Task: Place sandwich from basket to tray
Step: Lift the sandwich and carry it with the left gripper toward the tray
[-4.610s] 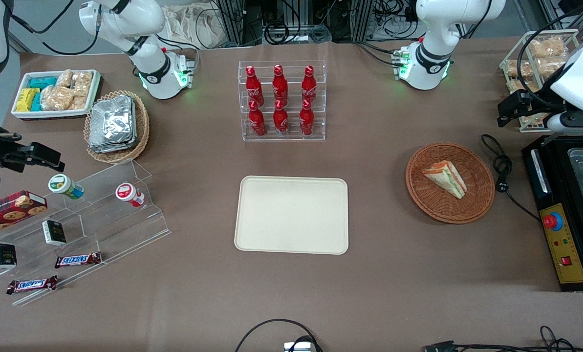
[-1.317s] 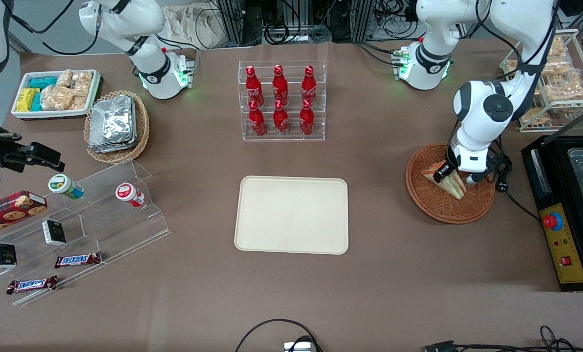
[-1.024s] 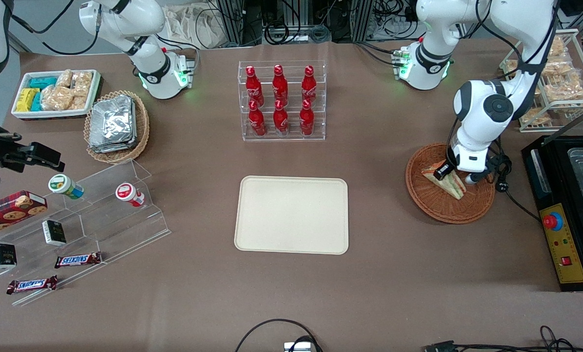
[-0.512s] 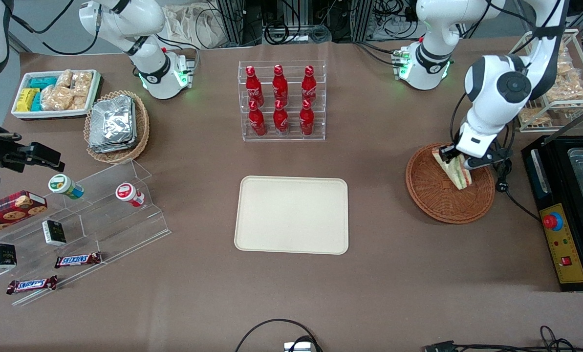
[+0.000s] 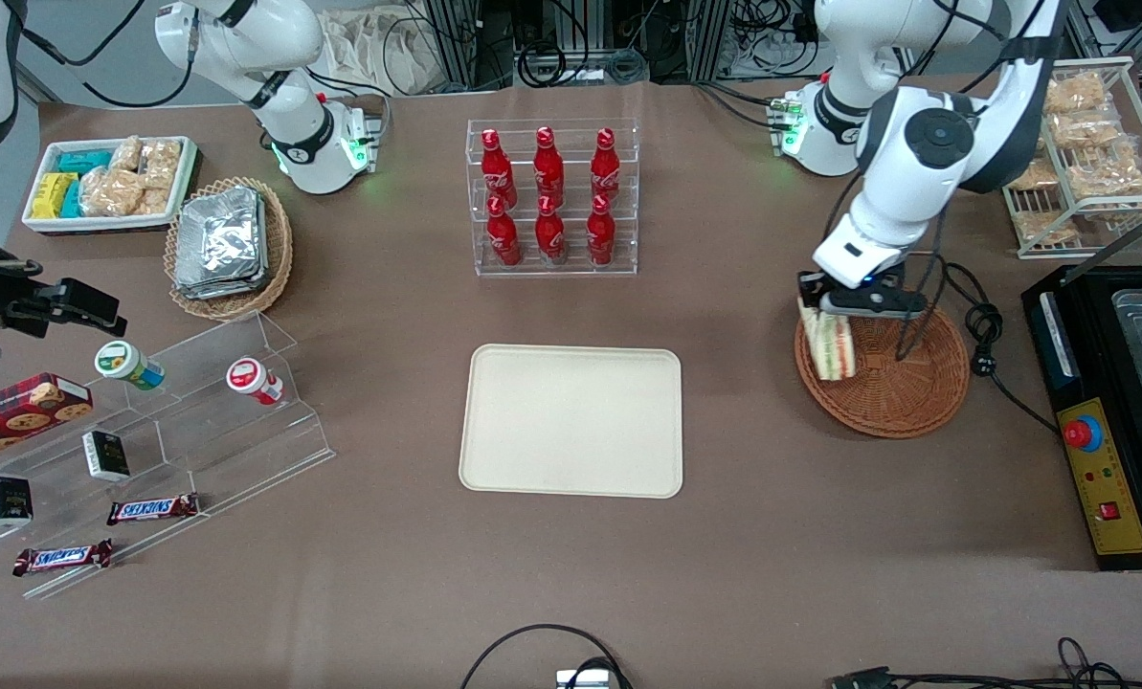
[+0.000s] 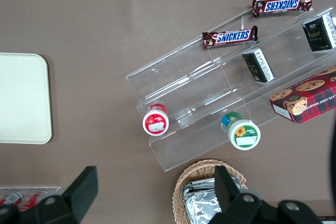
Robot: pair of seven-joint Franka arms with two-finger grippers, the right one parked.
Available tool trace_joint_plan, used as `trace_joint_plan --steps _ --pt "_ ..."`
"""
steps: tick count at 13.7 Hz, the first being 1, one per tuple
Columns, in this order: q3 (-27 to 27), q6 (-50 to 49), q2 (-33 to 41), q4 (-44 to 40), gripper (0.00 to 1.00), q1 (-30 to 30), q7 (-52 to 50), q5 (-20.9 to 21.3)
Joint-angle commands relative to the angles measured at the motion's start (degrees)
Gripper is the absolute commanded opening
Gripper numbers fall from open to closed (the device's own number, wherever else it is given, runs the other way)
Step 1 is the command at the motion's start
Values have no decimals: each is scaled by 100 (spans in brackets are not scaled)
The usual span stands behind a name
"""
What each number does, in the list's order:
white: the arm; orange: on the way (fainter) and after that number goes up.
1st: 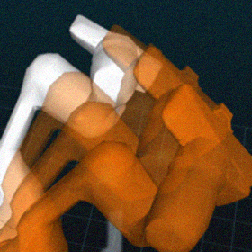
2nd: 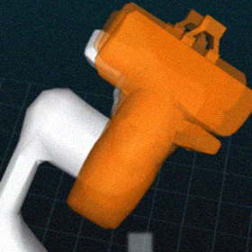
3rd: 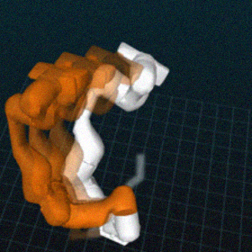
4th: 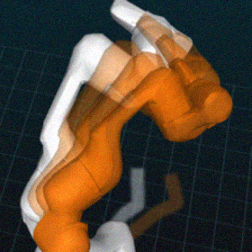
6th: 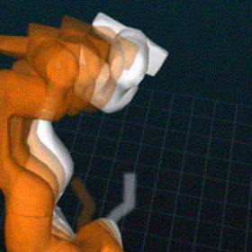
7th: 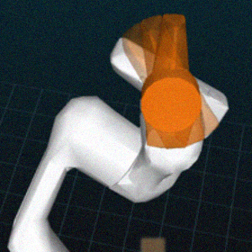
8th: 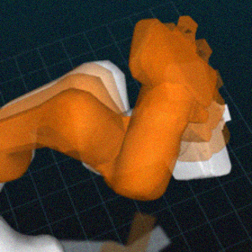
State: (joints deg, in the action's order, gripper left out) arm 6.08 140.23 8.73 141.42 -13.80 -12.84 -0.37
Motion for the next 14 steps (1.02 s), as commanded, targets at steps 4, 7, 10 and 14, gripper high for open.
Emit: trace_joint_plan --steps 4,7,10,14 --pt "-55 521 -1012 -790 7 -781 27 -235" --pt "-55 523 -2038 -1772 7 -1150 -357 -447" --pt "-64 514 -2892 -2626 7 -1502 -886 -386" --pt "-81 549 -3465 -3032 8 -1714 -949 -333"
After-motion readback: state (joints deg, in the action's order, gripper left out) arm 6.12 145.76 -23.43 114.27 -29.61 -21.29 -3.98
